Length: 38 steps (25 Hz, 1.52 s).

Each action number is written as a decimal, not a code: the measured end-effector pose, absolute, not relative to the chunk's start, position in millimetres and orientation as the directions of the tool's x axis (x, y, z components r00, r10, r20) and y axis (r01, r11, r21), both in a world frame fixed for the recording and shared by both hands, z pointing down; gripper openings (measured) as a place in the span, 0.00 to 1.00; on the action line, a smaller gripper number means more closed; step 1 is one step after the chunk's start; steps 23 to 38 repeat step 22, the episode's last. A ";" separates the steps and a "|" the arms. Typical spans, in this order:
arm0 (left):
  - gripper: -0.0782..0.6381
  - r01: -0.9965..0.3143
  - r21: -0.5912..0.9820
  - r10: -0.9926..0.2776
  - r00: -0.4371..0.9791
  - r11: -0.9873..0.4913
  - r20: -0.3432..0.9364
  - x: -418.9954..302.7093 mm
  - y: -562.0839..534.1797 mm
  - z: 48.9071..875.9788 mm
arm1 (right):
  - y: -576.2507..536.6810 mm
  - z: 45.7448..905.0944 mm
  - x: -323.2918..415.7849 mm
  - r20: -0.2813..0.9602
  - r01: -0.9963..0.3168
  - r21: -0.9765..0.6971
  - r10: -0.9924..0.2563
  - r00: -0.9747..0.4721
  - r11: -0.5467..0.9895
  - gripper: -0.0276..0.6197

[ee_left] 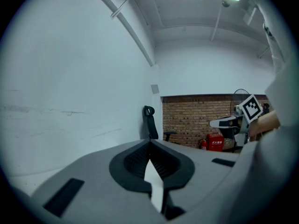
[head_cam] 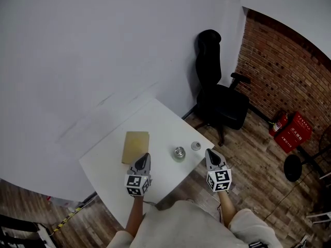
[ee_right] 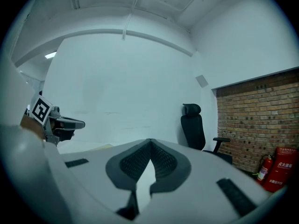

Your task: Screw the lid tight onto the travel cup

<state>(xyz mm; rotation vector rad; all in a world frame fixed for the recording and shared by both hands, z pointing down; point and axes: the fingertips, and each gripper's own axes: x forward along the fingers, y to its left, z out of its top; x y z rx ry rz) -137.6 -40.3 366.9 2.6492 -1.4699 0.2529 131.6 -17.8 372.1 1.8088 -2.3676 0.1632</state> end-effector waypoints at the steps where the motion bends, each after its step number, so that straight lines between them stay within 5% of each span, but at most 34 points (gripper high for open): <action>1: 0.12 -0.849 0.008 -0.831 0.520 -0.529 0.196 -136.6 -40.7 367.3 | -18.3 371.7 132.5 0.191 -0.965 0.008 -0.948 -0.256 0.263 0.04; 38: 0.12 -0.845 0.007 -0.828 0.526 -0.535 0.195 -133.7 -40.3 368.1 | -16.9 369.9 130.5 0.193 -0.961 0.018 -0.944 -0.266 0.275 0.04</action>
